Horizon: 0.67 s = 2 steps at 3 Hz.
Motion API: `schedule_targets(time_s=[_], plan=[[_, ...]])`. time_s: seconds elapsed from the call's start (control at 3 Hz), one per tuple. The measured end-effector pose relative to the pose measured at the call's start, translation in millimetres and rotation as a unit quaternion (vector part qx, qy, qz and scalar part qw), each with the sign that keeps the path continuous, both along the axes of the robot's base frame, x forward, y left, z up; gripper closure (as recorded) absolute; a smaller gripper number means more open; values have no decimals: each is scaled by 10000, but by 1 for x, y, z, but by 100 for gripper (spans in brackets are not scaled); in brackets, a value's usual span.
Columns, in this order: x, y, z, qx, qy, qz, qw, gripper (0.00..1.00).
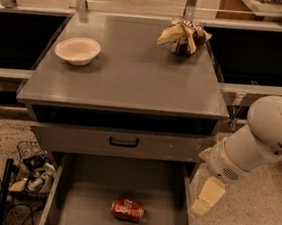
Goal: Pick coke can from middle drawer and place on counter
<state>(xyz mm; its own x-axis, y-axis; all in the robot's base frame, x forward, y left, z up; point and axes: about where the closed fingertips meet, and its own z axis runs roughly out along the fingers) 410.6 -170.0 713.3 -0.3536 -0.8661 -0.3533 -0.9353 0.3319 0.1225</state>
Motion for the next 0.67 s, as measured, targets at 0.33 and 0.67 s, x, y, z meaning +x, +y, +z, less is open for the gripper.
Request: schedule_targets(time_s=[0.33, 0.67], plan=[[0, 0, 0, 0, 0, 0, 10000, 0], [3, 2, -14, 151, 85, -115, 9998, 0]])
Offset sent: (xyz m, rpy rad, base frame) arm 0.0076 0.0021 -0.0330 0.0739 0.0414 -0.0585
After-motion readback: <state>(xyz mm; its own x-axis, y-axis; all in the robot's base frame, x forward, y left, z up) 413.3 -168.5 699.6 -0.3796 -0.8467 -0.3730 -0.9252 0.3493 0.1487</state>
